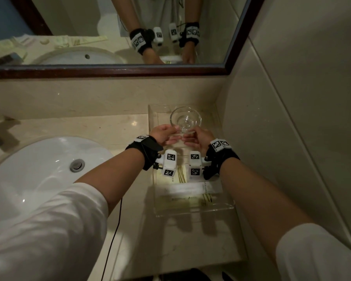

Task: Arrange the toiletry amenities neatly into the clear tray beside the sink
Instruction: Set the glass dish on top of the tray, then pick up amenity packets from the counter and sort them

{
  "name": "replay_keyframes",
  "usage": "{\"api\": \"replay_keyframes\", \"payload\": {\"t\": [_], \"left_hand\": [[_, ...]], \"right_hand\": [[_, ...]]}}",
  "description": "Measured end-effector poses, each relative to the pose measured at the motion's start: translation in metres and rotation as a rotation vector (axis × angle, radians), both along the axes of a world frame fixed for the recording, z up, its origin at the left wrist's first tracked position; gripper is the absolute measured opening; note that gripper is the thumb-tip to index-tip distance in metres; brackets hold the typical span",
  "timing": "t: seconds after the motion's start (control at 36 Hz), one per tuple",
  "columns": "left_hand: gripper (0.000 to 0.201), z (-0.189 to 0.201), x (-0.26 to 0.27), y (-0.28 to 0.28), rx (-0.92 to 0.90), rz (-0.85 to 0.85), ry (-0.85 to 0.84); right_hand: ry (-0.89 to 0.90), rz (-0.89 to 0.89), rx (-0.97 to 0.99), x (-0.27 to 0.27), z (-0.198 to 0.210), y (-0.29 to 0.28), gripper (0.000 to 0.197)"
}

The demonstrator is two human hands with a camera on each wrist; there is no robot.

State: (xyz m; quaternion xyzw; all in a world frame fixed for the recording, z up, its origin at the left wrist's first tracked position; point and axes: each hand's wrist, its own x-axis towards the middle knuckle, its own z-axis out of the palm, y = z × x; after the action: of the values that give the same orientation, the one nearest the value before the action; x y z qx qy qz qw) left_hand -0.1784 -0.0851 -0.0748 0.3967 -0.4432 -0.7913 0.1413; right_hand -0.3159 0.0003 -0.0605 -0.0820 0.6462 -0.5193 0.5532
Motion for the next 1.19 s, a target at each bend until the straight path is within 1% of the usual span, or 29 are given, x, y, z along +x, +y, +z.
{"api": "replay_keyframes", "payload": {"t": [0.06,0.11,0.14,0.19,0.28,0.36,0.44,0.5,0.61,0.67,0.75,0.89,1.0,1.19], "left_hand": [[0.019,0.003,-0.001,0.002,0.009,0.019,-0.008],[0.032,0.007,-0.001,0.004,0.014,0.069,-0.039],[0.038,0.009,-0.001,0.004,0.013,0.088,-0.065],[0.041,0.014,0.0,0.006,0.015,0.113,-0.1],[0.04,0.017,0.006,0.008,-0.008,0.153,-0.137],[0.042,0.022,0.015,0.012,-0.052,0.183,-0.181],[0.037,0.029,0.025,0.018,-0.085,0.186,-0.222],[0.034,0.034,0.033,0.023,-0.072,0.212,-0.231],[0.029,0.04,0.053,0.034,-0.015,0.278,-0.192],[0.026,0.042,0.07,0.039,0.004,0.303,-0.169],[0.024,0.045,0.101,0.046,0.032,0.37,-0.143],[0.022,0.056,0.162,0.058,0.013,0.515,-0.17],[0.021,0.063,0.212,0.068,0.006,0.623,-0.185],[0.018,0.068,0.294,0.091,0.013,0.75,-0.208]], "right_hand": [[-0.025,-0.008,0.004,0.0,0.002,0.001,0.015],[-0.054,-0.013,0.012,0.0,0.004,0.003,0.016],[-0.064,-0.015,0.016,0.0,0.006,0.004,0.019],[-0.068,-0.026,0.039,0.0,0.008,0.005,0.026],[-0.03,-0.061,0.102,0.0,0.01,0.008,0.03],[-0.032,-0.123,0.141,-0.001,0.014,0.012,0.025],[-0.064,-0.185,0.116,0.006,0.02,0.015,0.028],[-0.09,-0.218,0.086,0.015,0.025,0.015,0.027],[-0.141,-0.283,0.008,0.037,0.032,0.012,0.023],[-0.161,-0.279,-0.017,0.052,0.035,0.011,0.024],[-0.198,-0.243,-0.029,0.079,0.038,0.009,0.028],[-0.216,-0.145,-0.001,0.131,0.035,0.005,0.031],[-0.209,-0.017,0.041,0.175,0.028,0.002,0.029],[-0.155,0.232,0.108,0.252,0.027,0.007,0.026]]}}
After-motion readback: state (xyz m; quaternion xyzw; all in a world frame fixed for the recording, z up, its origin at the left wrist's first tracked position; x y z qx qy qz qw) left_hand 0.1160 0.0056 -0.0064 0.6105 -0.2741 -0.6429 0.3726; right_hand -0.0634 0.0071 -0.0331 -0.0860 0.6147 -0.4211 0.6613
